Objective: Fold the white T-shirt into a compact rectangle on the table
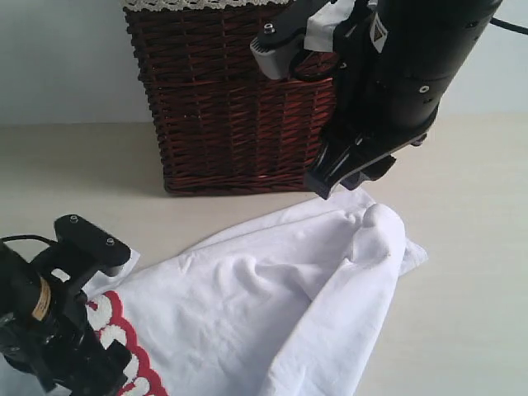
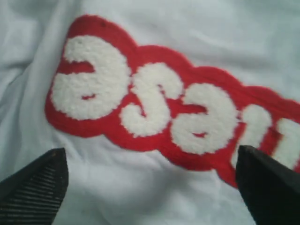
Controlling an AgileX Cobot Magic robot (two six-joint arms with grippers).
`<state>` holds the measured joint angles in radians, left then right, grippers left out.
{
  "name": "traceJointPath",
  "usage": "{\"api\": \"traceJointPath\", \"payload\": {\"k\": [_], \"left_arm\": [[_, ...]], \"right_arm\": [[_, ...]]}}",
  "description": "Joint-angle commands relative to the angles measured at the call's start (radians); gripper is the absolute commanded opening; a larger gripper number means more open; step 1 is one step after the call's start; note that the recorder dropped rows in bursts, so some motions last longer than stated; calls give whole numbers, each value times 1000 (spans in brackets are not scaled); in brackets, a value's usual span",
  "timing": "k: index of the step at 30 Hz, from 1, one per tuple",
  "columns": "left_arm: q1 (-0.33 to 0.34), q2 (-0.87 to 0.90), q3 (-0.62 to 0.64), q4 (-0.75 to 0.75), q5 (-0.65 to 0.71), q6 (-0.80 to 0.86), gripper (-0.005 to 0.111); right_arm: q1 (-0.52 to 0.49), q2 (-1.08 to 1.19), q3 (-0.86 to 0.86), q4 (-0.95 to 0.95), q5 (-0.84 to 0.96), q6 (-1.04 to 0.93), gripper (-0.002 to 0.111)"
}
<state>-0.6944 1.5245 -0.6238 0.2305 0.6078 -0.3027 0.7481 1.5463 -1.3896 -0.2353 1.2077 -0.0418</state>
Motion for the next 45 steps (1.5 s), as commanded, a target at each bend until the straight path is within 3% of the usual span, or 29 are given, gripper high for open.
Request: {"api": "traceJointPath", "payload": {"k": [1, 5, 9, 11, 14, 20, 22, 26, 29, 33, 35, 38, 45], "left_arm": [[112, 186, -84, 26, 68, -12, 86], [306, 353, -233, 45, 45, -53, 53], [410, 430, -303, 63, -66, -59, 21], [476, 470, -362, 156, -159, -56, 6], [539, 500, -461, 260, -195, -56, 15], [627, 512, -638, 348, -162, -56, 73], [640, 512, -694, 346, -92, -56, 77], [635, 477, -740, 222, 11, 2, 63], [631, 419, -726, -128, 36, 274, 55], [631, 329, -657, -635, 166, 711, 54], [612, 277, -596, -771, 237, 855, 54], [523, 178, -487, -780, 236, 925, 54], [113, -3, -266, -633, 146, 887, 54]], "right_arm": [[-4, -7, 3, 9, -14, -17, 30], [-4, -11, 3, -4, -15, -17, 20], [-4, -18, 3, -8, -25, -17, 20], [-4, -20, 3, -6, -30, -17, 20], [-4, -20, 3, -6, -34, -14, 20], [-4, -20, 3, -4, -56, -14, 20], [-4, -20, 3, -2, -56, -14, 20], [-4, -20, 3, 0, -56, -12, 20], [-4, -20, 3, 0, -56, -12, 20], [-4, -20, 3, 0, -53, -12, 20], [-4, -20, 3, 0, -53, -12, 20], [-4, -20, 3, 0, -54, -12, 20], [-4, -20, 5, 0, -35, -12, 20]]}}
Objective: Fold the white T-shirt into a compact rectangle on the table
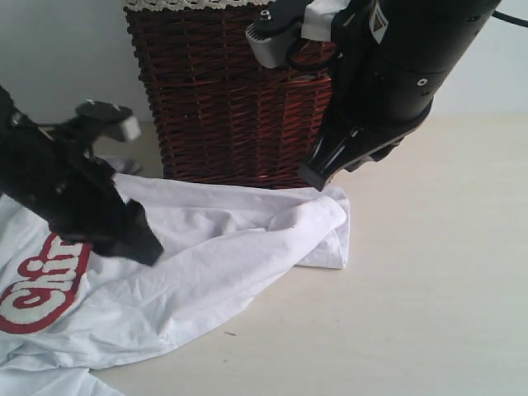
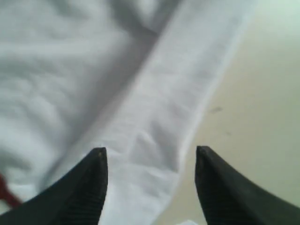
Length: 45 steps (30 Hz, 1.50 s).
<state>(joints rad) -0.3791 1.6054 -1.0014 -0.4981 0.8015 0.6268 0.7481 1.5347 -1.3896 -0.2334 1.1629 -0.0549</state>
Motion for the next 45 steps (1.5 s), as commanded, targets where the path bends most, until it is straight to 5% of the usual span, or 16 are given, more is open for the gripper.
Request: {"api": "traceJointPath", "payload": {"k": [1, 6, 11, 21, 27, 33, 38, 45], "left_arm": [[-242, -90, 141, 146, -69, -76, 54], [-387, -64, 306, 283, -326, -164, 55], [-401, 10, 327, 283, -567, -159, 66], [-419, 215, 300, 313, -553, -89, 66], [-418, 215, 264, 337, -458, -113, 54], [-422, 74, 208, 475, -390, -208, 70], [-422, 7, 226, 767, -378, -379, 70], [-491, 88, 256, 842, -470, -410, 75]], "right_arm": [[-4, -8, 5, -2, 10, 1, 20], [-4, -8, 6, 0, 12, 1, 20], [-4, -8, 6, 13, 12, 1, 20], [-4, -8, 6, 17, 7, -10, 20], [-4, -8, 6, 17, 7, -8, 20], [-4, -8, 6, 17, 11, -10, 20], [-4, -8, 6, 17, 9, -10, 20], [-4, -8, 6, 17, 9, -10, 20]]}}
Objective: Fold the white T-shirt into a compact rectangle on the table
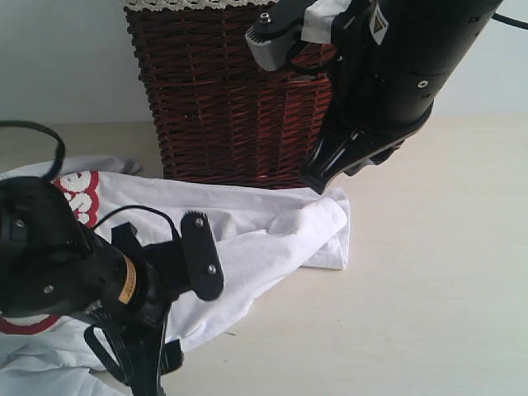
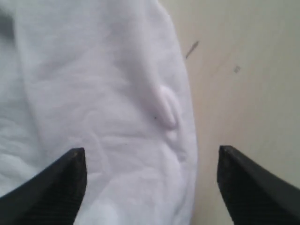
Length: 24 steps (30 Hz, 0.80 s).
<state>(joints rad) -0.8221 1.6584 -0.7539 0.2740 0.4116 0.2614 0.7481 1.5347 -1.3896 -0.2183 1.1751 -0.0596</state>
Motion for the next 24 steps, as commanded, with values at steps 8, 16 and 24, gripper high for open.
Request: {"api": "traceJointPath", "payload": {"k": [8, 16, 24], "left_arm": [[-25, 173, 9, 629, -99, -538, 75], [-87, 198, 9, 982, 5, -927, 14], [-312, -19, 9, 712, 60, -673, 0]], "right_arm": [[-4, -8, 6, 6, -3, -5, 20], [-4, -8, 6, 6, -3, -5, 20], [-4, -8, 6, 1, 3, -7, 20]]}}
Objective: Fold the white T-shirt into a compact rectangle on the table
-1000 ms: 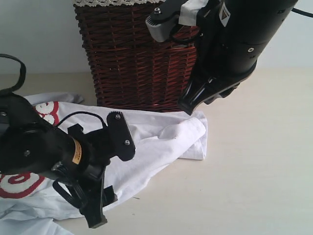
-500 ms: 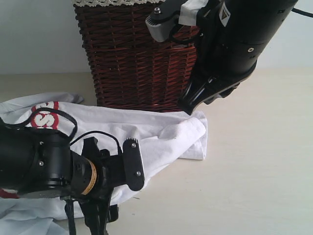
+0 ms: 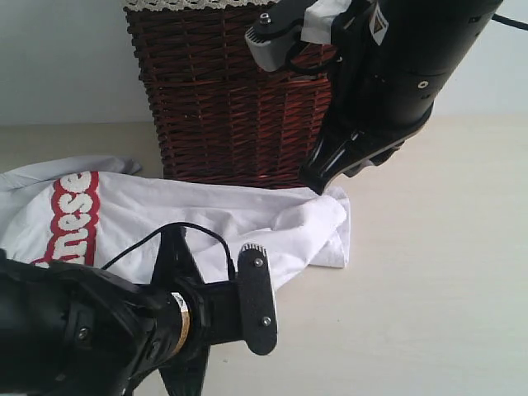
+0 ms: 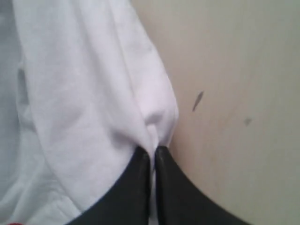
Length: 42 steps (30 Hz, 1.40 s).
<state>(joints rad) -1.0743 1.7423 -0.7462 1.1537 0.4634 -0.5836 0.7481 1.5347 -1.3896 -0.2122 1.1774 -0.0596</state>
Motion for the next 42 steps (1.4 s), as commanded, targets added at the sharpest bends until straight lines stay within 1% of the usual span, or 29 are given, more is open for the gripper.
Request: {"api": "traceJointPath", "payload": {"k": [1, 3, 5, 7, 8, 10, 12, 13, 18, 19, 21, 23, 24, 25, 26, 27, 28, 30, 31, 32, 33, 35, 37, 38, 39, 40, 41, 42], "left_arm": [[-66, -129, 1, -227, 13, 233, 0], [-82, -194, 1, -358, 33, 357, 0], [-98, -271, 1, -516, 68, 540, 0], [-101, -345, 1, -739, 89, 778, 0], [-101, -385, 1, -874, 103, 912, 0], [-101, -433, 1, -1016, 132, 1045, 0], [-101, -474, 1, -1107, 169, 1128, 0], [-101, -494, 1, -1120, 195, 1148, 0], [-99, -507, 7, -1154, 321, 1152, 0], [-99, -490, 25, -1171, 329, 1152, 4], [-99, -476, 45, -1171, 307, 1152, 16], [-99, -473, 61, -1171, 261, 1150, 36], [-99, -473, 63, -1166, 254, 1148, 48], [-99, -473, 60, -1159, 254, 1133, 57], [-99, -480, 54, -1130, 252, 1067, 64], [-99, -487, 45, -1072, 249, 974, 66], [-99, -497, 38, -1015, 249, 868, 64], [-80, -534, 28, -840, 253, 669, 54], [-61, -552, 28, -773, 254, 598, 50], [-27, -576, 28, -728, 254, 527, 46], [15, -598, 28, -707, 254, 477, 45], [99, -643, 28, -706, 246, 437, 46], [204, -677, 26, -709, 222, 349, 46], [345, -680, 25, -714, 218, 223, 44], [420, -666, 25, -734, 233, 180, 41], [478, -650, 25, -752, 257, 158, 37], [545, -624, 25, -787, 278, 154, 31], [640, -561, 25, -848, 295, 173, 19]], "right_arm": [[-4, -8, 6, -5, 0, -7, 20], [-4, -8, 6, -5, 0, -7, 20], [-4, -8, 6, -5, 0, -9, 20], [-4, -8, 6, -5, 0, -21, 20], [-4, -8, 6, -5, -2, -21, 20], [-4, -8, 6, -5, -4, -21, 20], [-4, -8, 6, -5, -4, -24, 20], [-4, -8, 6, -5, -4, -24, 20], [-4, -8, 6, -5, -6, -23, 20], [-4, -7, 10, -5, -14, -23, 20], [-4, -1, 28, -5, -42, -25, 20], [-4, 7, 56, -10, -74, -25, 20], [-4, 11, 68, -19, -86, -25, 20], [-4, 16, 83, -39, -98, -25, 20], [-6, 25, 98, -66, -111, -15, 20], [-7, 35, 107, -88, -121, 4, 20], [-18, 46, 118, -116, -136, 37, 20], [-53, 70, 129, -139, -168, 107, 15], [-80, 87, 128, -118, -175, 116, 9], [-110, 104, 128, -78, -180, 91, 2], [-141, 120, 128, -36, -185, 60, 0], [-195, 149, 128, 77, -199, -28, 0], [-238, 171, 128, 186, -213, -99, 0], [-260, 185, 128, 266, -215, -167, 0], [-271, 194, 128, 302, -215, -188, 0], [-274, 202, 128, 315, -215, -193, 0], [-278, 210, 128, 315, -215, -193, 0], [-279, 227, 128, 308, -211, -193, 0]]}}
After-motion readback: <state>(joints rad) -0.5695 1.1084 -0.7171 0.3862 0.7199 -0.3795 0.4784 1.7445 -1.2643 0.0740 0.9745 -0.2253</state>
